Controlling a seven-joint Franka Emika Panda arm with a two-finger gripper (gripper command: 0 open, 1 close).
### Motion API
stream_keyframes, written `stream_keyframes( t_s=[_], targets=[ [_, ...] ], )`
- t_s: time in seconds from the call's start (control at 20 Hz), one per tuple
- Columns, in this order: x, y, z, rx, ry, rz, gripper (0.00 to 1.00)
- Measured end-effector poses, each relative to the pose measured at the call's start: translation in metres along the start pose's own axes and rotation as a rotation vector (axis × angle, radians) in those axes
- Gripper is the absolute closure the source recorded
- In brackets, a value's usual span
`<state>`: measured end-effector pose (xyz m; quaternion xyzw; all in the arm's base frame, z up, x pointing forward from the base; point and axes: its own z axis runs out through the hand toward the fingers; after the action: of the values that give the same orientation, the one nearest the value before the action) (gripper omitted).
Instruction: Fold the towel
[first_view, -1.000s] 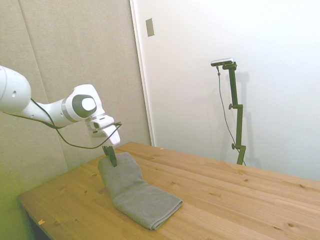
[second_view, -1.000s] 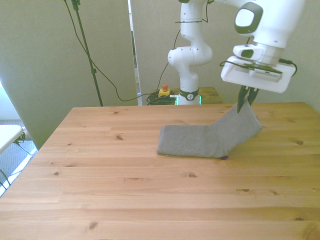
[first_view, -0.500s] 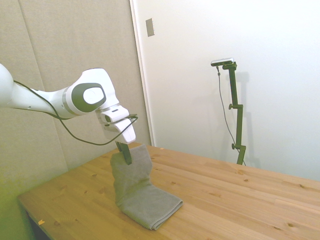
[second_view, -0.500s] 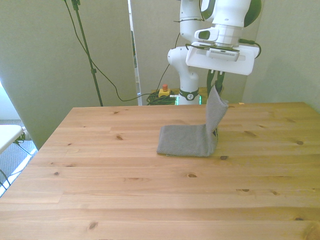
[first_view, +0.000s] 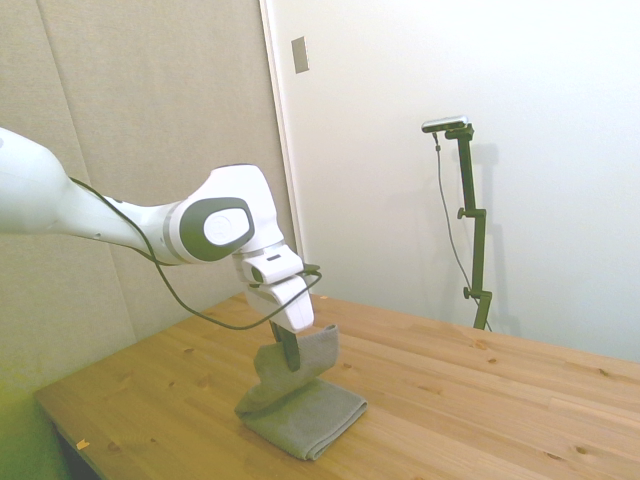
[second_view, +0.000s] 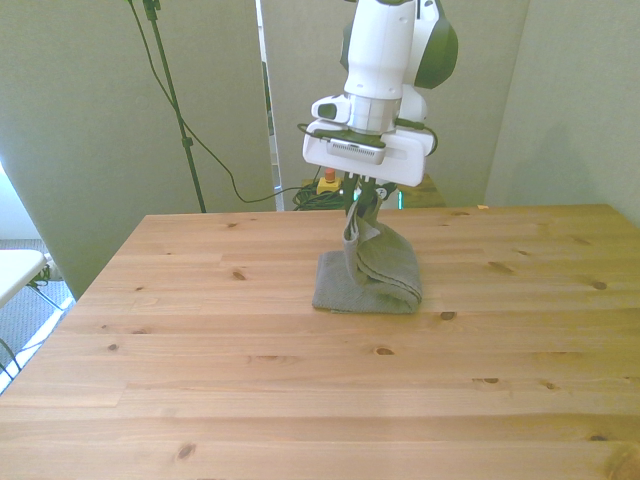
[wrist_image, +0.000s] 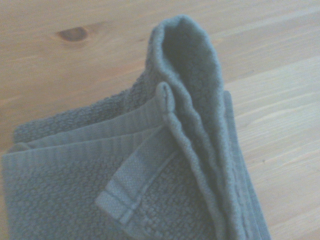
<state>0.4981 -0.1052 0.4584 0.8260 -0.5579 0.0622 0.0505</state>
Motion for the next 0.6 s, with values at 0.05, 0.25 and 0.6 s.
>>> stream_keyframes(
  t_s=[0.05, 0.25, 0.6],
  targets=[
    [0.003, 0.000, 0.005, -0.002, -0.001, 0.004, 0.00],
    [0.006, -0.002, 0.011, -0.007, -0.003, 0.007, 0.00],
    [0.009, -0.001, -0.005, 0.017, 0.013, 0.011, 0.00]
  ],
)
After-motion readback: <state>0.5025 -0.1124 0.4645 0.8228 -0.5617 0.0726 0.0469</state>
